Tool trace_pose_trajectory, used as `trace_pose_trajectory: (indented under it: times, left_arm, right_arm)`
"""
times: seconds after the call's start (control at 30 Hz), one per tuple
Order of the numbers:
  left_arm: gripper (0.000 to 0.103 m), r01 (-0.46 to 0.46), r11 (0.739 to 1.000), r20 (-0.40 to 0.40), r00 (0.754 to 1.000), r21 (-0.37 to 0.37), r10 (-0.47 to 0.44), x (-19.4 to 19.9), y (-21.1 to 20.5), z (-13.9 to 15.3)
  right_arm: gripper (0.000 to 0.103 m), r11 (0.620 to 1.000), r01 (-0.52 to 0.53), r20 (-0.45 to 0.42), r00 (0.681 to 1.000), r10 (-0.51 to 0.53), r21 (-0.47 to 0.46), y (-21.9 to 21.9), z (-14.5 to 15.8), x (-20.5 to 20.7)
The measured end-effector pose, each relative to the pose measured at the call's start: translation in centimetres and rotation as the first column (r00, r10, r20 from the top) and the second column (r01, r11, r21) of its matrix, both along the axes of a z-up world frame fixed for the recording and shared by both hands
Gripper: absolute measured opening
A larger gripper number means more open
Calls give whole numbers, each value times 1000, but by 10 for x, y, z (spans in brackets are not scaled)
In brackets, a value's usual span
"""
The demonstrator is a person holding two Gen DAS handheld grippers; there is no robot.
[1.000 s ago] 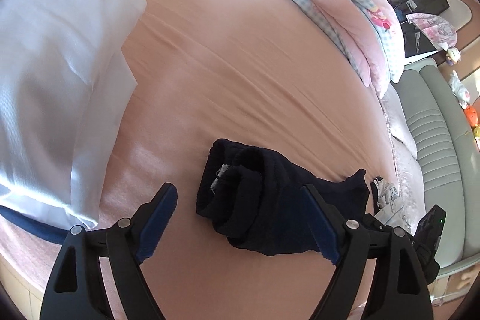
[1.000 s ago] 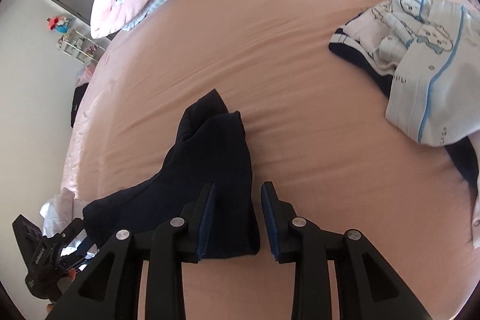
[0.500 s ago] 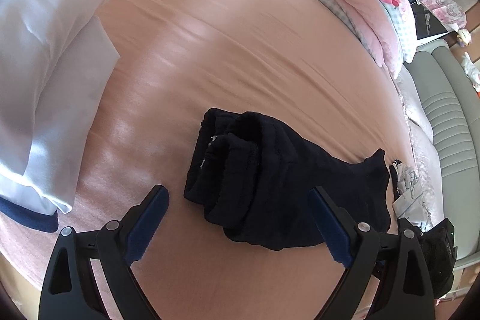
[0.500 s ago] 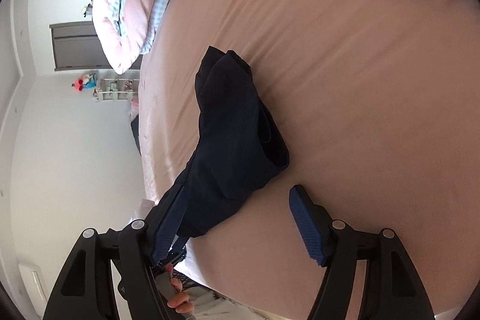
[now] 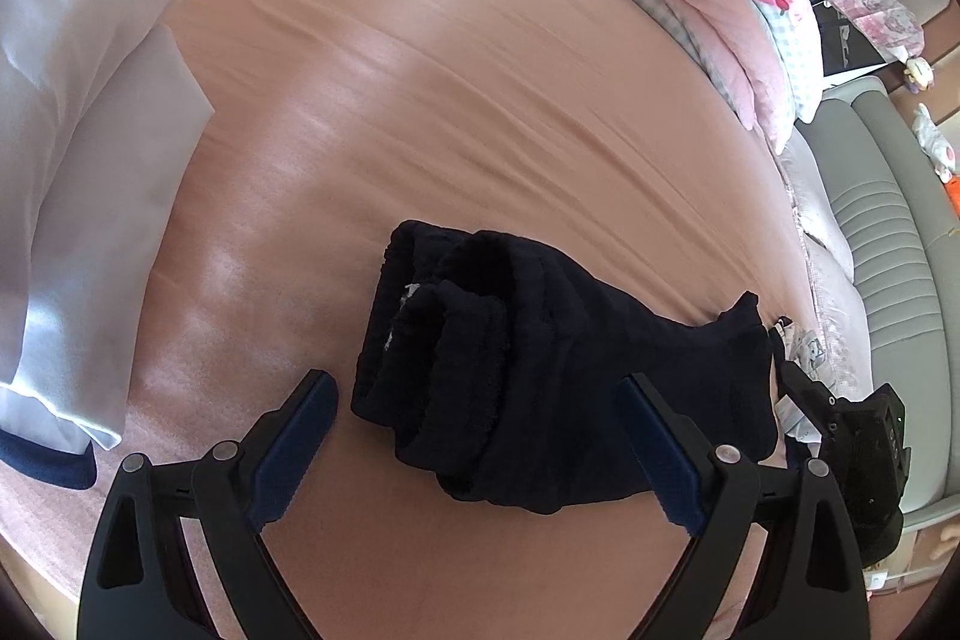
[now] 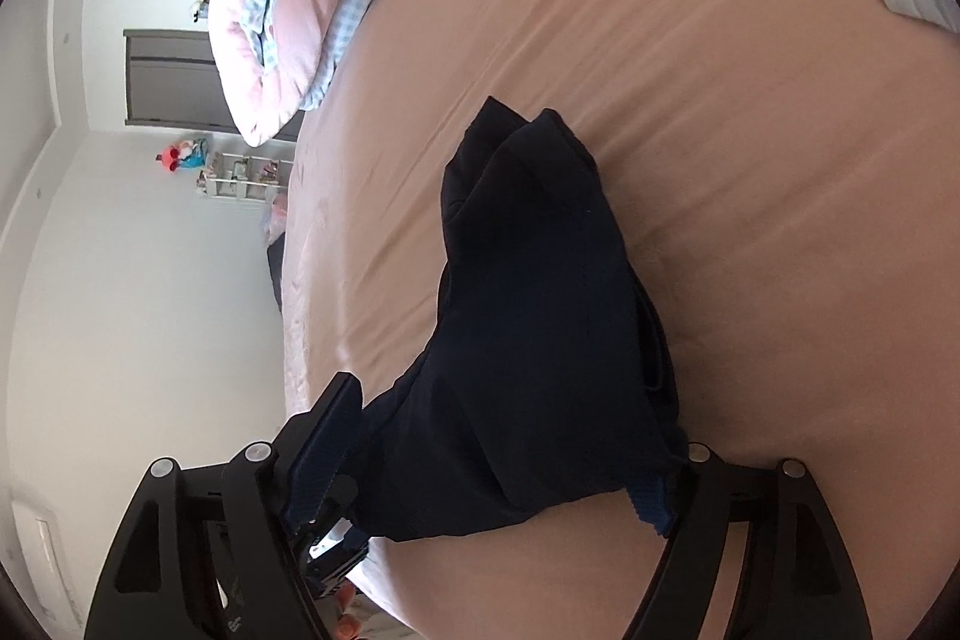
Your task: Fold clothes
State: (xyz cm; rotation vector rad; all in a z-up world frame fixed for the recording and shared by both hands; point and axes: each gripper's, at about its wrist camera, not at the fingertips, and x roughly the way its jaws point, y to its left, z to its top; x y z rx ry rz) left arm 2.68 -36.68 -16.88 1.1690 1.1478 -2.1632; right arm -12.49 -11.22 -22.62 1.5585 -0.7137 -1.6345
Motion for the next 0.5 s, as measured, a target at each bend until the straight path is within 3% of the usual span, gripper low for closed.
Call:
trace_pose_trajectory:
  times: [0.2,0.37,0.43,0.5]
  left_arm:
    - [94,5,1000,-11,1000,-8,-5,5,0,-2]
    - [94,20,998,21,1000,-62,-18,-1,4,-2]
    - [82,15,997,18,1000,-77,-13,6,8,-1]
    - [68,9,996,32,999,-85,-6,9,9,-1]
  right_arm:
    - [85,994,-65,-142,987,77,87,-28,10,5]
    - [84,993,-61,-172,982,77,100,-35,11,5]
    - [81,992,-62,-172,982,80,106,-36,11,3]
    - [71,989,-61,-182,979,86,135,-35,11,2]
